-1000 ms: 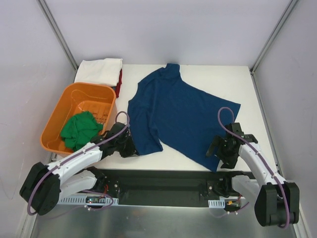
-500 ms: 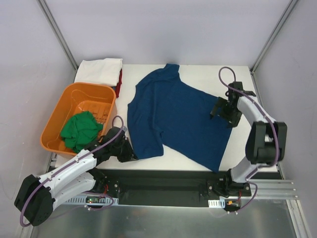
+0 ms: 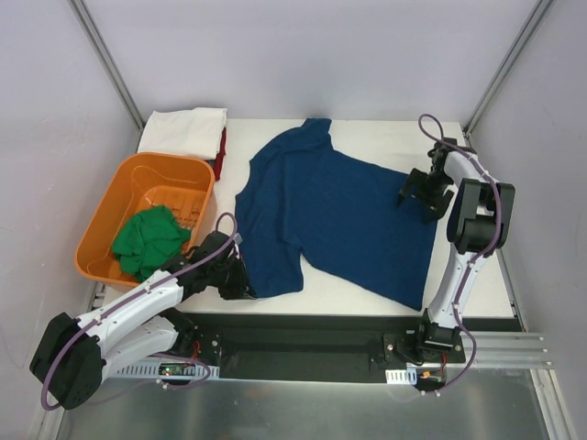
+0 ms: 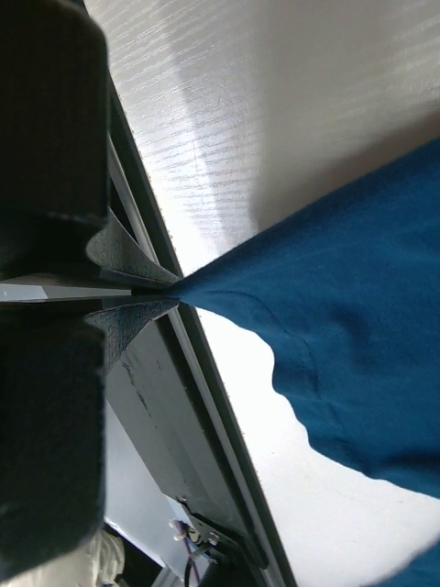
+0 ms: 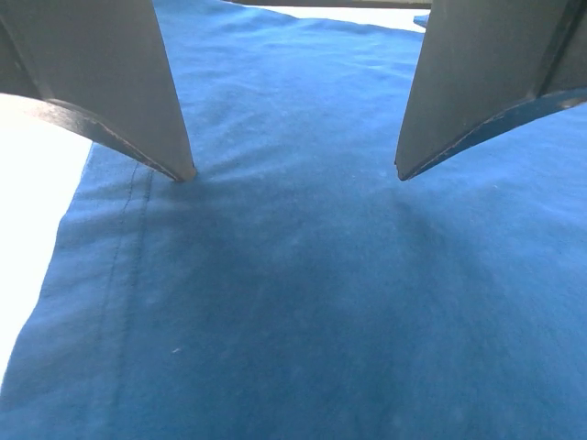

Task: Fold and stack the t-shirts
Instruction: Flatten out the tshirt

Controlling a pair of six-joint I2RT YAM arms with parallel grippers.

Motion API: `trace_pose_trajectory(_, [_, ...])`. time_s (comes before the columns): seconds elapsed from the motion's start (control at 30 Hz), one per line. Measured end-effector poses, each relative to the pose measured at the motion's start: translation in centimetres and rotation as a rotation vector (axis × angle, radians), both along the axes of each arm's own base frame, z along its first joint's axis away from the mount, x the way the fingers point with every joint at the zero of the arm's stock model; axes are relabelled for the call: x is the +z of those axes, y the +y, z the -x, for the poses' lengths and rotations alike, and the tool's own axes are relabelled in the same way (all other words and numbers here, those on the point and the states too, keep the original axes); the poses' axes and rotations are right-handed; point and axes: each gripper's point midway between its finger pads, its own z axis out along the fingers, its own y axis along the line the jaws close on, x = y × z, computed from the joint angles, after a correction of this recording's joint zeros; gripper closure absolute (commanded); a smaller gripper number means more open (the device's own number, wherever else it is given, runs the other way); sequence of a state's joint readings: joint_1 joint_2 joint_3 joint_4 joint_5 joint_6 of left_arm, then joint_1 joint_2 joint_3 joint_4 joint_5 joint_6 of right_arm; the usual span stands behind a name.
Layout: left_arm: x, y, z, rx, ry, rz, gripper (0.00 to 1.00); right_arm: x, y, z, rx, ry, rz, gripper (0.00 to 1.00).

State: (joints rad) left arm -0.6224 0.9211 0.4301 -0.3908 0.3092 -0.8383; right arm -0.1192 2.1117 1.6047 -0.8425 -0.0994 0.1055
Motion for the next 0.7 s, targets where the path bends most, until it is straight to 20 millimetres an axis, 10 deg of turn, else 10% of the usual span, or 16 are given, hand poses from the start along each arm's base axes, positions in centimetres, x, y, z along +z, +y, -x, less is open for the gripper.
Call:
trace_pose_trajectory(0.43, [0.8, -0.7, 1.0, -0.075, 0.016, 0.050, 1.00, 0.7, -4.4, -7.0, -0.074, -0.086, -0.041, 0.03])
trace_pose_trajectory(0.7, [2.5, -1.3, 1.3, -0.107, -0.029, 0.118, 1.00, 1.4, -5.3, -6.3, -0.061, -0.113, -0.063, 0.03])
